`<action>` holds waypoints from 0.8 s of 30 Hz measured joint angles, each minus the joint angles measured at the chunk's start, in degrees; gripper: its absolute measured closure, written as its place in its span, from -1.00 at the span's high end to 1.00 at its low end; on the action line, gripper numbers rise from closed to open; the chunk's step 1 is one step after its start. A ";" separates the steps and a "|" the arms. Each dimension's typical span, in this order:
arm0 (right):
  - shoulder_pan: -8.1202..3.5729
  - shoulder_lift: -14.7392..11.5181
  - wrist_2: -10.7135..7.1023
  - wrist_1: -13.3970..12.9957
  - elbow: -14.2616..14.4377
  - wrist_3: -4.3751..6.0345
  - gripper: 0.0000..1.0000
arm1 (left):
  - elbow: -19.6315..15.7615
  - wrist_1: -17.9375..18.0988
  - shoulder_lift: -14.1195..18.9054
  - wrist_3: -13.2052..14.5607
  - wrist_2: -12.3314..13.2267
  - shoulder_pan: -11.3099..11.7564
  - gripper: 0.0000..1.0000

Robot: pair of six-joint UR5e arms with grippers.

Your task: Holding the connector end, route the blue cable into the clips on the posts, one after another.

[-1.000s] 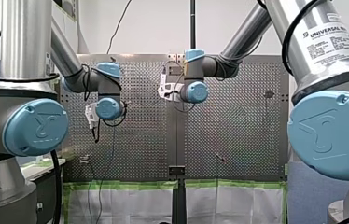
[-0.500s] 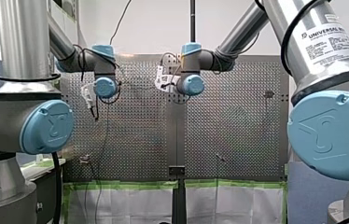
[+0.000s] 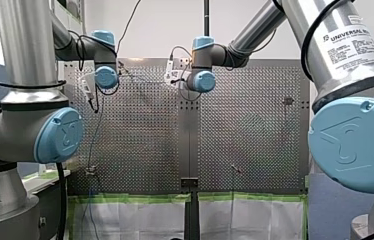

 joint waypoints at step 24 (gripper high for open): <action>0.71 0.37 -0.03 1.35 -4.44 0.00 -1.00 | 3.95 -11.13 -0.47 -4.64 6.21 3.16 -0.96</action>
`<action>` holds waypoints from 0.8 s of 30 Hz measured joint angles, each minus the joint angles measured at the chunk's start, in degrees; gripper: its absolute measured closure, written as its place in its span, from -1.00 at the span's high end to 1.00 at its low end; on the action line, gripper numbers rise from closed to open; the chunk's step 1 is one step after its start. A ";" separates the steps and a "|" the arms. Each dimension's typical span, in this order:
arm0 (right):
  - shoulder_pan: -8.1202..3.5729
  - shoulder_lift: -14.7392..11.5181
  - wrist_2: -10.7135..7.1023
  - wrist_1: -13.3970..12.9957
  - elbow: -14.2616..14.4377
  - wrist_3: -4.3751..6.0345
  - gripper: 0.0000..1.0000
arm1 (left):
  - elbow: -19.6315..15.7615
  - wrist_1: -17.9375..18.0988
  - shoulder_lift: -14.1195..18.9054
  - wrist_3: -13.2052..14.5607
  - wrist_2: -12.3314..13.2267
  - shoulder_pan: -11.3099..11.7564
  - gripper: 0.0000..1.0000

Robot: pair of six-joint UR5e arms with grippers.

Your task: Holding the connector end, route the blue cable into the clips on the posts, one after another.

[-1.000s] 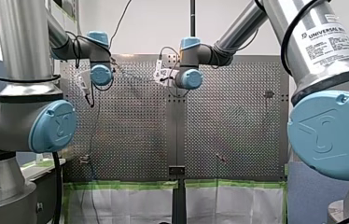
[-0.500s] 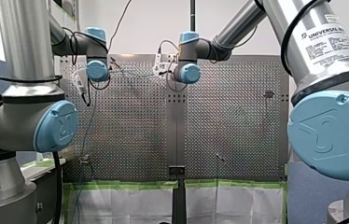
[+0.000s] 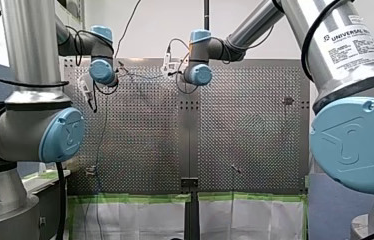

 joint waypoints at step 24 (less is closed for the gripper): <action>0.73 1.75 -0.05 2.44 -5.46 -0.33 -1.00 | 6.22 -0.80 0.88 -3.12 4.41 3.66 -0.96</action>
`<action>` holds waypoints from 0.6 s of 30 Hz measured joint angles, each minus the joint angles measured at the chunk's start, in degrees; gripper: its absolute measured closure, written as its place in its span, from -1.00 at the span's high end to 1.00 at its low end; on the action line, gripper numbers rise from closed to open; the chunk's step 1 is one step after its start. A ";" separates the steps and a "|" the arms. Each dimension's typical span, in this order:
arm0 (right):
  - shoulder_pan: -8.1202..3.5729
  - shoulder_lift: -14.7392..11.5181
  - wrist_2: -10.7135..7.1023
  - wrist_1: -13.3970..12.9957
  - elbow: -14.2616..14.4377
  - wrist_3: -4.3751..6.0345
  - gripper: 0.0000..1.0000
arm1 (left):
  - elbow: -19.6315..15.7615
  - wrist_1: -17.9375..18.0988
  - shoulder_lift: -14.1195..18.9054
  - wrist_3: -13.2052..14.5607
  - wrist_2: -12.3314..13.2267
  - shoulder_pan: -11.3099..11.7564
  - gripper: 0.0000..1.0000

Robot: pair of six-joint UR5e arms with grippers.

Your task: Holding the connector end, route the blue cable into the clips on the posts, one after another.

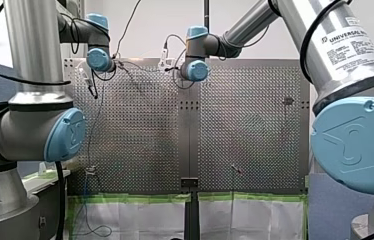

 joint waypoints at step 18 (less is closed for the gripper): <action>1.90 3.52 0.11 1.52 -3.95 -0.47 -1.00 | 0.18 2.32 -1.84 -2.39 4.43 3.97 -0.96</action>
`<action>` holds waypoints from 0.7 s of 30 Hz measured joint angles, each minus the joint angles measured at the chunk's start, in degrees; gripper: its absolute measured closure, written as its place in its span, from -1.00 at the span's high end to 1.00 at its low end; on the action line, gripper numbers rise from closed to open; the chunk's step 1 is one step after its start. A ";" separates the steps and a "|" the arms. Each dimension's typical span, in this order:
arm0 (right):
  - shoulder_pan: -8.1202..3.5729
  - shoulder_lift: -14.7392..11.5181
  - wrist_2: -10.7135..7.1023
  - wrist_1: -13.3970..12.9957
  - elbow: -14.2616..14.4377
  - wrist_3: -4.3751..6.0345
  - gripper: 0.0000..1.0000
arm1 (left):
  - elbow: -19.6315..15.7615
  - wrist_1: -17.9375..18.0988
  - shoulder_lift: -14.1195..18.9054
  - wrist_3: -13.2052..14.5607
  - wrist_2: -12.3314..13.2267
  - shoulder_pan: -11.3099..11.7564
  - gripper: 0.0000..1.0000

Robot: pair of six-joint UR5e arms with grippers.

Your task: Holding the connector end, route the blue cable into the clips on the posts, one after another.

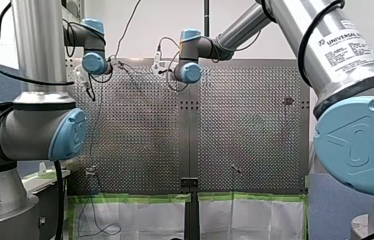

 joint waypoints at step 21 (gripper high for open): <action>1.46 1.28 0.58 1.33 -4.55 0.01 -1.00 | 2.54 0.67 -1.35 -1.16 4.36 2.82 -0.96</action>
